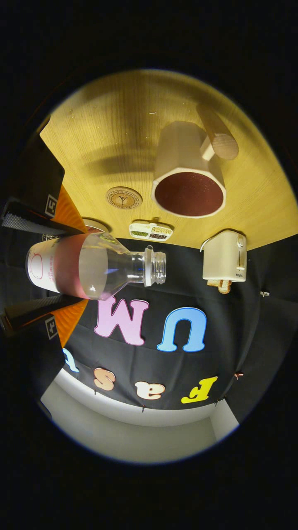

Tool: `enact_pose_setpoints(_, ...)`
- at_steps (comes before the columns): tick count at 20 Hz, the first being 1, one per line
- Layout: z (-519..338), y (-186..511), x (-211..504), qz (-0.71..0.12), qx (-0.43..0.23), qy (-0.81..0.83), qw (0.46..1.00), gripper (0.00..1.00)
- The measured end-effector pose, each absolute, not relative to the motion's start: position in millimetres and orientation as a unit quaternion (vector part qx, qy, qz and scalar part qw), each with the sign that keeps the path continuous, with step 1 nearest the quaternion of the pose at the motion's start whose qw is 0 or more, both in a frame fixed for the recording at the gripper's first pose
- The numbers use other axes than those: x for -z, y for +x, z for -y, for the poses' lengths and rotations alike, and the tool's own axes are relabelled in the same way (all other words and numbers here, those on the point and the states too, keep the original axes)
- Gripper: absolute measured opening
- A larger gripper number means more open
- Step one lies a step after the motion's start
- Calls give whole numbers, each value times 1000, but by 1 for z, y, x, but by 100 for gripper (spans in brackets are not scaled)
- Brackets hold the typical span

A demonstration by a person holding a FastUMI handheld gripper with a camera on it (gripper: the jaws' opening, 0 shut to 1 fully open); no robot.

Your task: Take the bottle from table, then pour the juice into the cup, finally place the bottle on the coaster

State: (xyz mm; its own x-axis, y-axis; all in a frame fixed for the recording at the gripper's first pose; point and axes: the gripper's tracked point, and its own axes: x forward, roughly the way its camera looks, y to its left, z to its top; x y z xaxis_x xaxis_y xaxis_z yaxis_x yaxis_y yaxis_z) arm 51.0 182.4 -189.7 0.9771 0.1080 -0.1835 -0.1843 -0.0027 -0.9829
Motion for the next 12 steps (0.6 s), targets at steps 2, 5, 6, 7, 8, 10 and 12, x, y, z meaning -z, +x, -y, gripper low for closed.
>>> enact_pose_setpoints(2, -184, 50, 189, -22, -107, -708, 698, 70)
enact_pose_setpoints(5, -186, 48, 190, -14, -112, -717, 688, 70)
enact_pose_setpoints(6, -188, 47, 191, -13, -115, -719, 685, 70)
enact_pose_setpoints(7, -189, 48, 191, -11, -117, -722, 682, 70)
enact_pose_setpoints(8, -189, 47, 190, -8, -118, -725, 678, 70)
enact_pose_setpoints(10, -191, 48, 190, -3, -121, -731, 671, 70)
enact_pose_setpoints(12, -192, 50, 190, 2, -122, -737, 665, 70)
